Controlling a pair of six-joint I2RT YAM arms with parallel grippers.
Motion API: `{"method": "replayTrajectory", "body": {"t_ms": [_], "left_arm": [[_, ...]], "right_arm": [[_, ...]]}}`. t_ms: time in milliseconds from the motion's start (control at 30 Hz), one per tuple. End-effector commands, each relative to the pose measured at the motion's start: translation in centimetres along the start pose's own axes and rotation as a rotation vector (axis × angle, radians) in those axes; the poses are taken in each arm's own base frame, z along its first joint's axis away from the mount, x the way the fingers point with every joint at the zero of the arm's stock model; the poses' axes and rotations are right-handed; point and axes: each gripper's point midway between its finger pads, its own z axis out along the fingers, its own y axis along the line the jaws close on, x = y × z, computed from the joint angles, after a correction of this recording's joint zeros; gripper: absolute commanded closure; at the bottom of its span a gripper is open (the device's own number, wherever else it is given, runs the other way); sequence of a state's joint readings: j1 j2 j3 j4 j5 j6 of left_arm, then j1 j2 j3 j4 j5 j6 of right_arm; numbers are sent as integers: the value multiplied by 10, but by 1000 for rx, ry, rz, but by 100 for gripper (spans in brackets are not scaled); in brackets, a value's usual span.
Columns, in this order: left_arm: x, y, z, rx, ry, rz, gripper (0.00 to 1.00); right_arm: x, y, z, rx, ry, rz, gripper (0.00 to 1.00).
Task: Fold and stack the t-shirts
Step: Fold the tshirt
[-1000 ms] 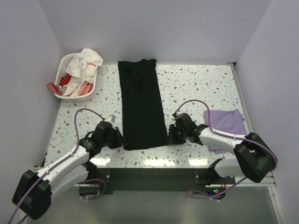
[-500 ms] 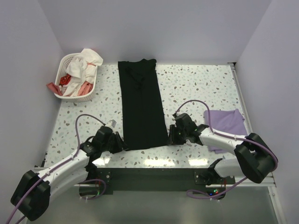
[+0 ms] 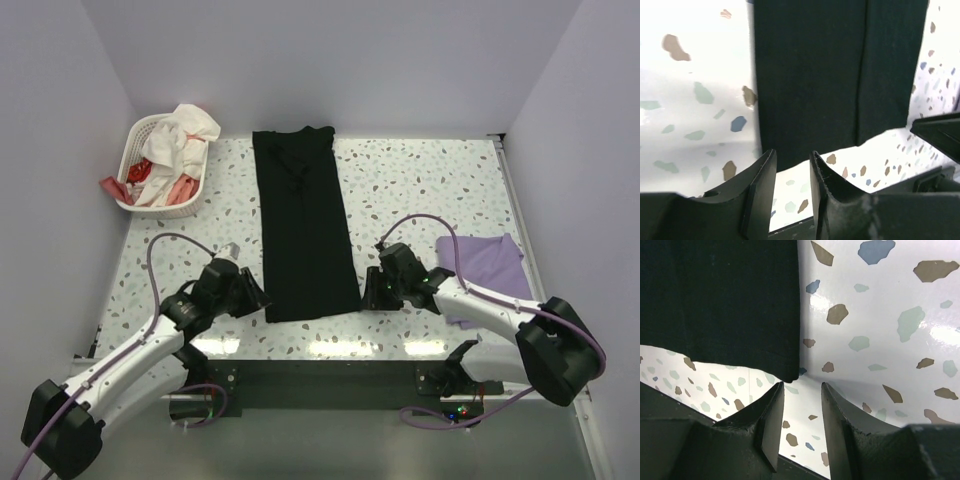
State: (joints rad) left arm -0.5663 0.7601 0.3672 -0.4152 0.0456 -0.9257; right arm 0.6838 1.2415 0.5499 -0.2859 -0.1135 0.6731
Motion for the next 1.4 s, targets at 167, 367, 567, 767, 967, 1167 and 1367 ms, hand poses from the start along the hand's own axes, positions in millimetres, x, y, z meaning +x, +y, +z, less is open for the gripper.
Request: {"method": "replayTrajectory", "body": {"t_ms": [167, 367, 567, 767, 967, 1167, 1367], "left_arm": [[-2, 16, -1, -104, -18, -43, 60], [12, 10, 12, -13, 24, -30, 59], [20, 13, 19, 10, 45, -12, 60], [30, 28, 24, -34, 69, -14, 65], [36, 33, 27, -40, 79, -22, 69], [45, 35, 29, -36, 99, -31, 78], [53, 32, 27, -22, 108, -24, 89]], "right_arm": [[-16, 13, 1, -35, -43, 11, 60], [-17, 16, 9, -46, -36, 19, 60], [-13, 14, 18, -48, -24, 33, 61], [-11, 12, 22, -50, -20, 40, 62], [-8, 11, 23, -55, -16, 44, 66], [-3, 9, 27, -61, -3, 44, 74], [6, 8, 26, -78, 17, 41, 100]]}}
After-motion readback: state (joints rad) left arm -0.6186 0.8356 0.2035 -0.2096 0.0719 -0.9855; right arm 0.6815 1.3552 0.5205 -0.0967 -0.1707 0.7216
